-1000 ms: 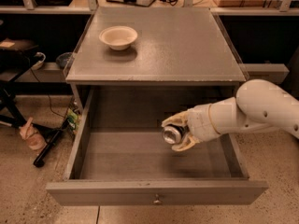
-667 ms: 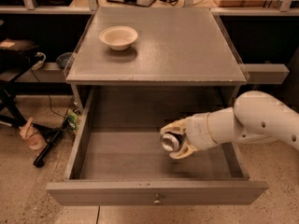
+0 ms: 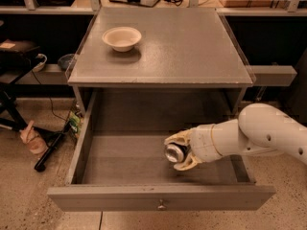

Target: Place pepsi can into top drawer

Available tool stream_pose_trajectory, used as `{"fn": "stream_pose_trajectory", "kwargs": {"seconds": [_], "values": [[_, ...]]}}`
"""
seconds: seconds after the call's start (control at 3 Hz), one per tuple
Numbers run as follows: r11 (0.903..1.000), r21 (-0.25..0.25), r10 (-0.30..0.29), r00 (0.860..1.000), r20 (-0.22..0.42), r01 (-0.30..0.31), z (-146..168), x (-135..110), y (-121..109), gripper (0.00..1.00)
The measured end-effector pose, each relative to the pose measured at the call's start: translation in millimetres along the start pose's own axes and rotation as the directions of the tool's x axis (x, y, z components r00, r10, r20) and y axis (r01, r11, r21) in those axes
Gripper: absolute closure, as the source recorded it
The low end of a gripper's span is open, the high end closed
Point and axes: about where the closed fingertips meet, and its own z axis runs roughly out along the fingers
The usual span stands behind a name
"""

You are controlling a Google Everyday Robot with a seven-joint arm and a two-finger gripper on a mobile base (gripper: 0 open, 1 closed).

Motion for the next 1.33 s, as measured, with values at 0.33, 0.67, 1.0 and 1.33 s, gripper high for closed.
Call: {"fn": "stream_pose_trajectory", "kwargs": {"seconds": [0.33,0.67,1.0,1.33], "values": [[0.9998,-0.005,0.018,1.000,-0.011,-0.018,3.4,3.8,6.6,1.00],[0.9990,-0.025,0.037,0.999,-0.019,-0.038,11.7,13.7,11.9,1.00],[0.9989,-0.026,0.038,0.999,-0.019,-0.039,12.1,14.2,12.2,0.82],[0.9989,-0.031,0.033,0.999,-0.023,-0.034,13.4,15.0,6.3,0.59]]}}
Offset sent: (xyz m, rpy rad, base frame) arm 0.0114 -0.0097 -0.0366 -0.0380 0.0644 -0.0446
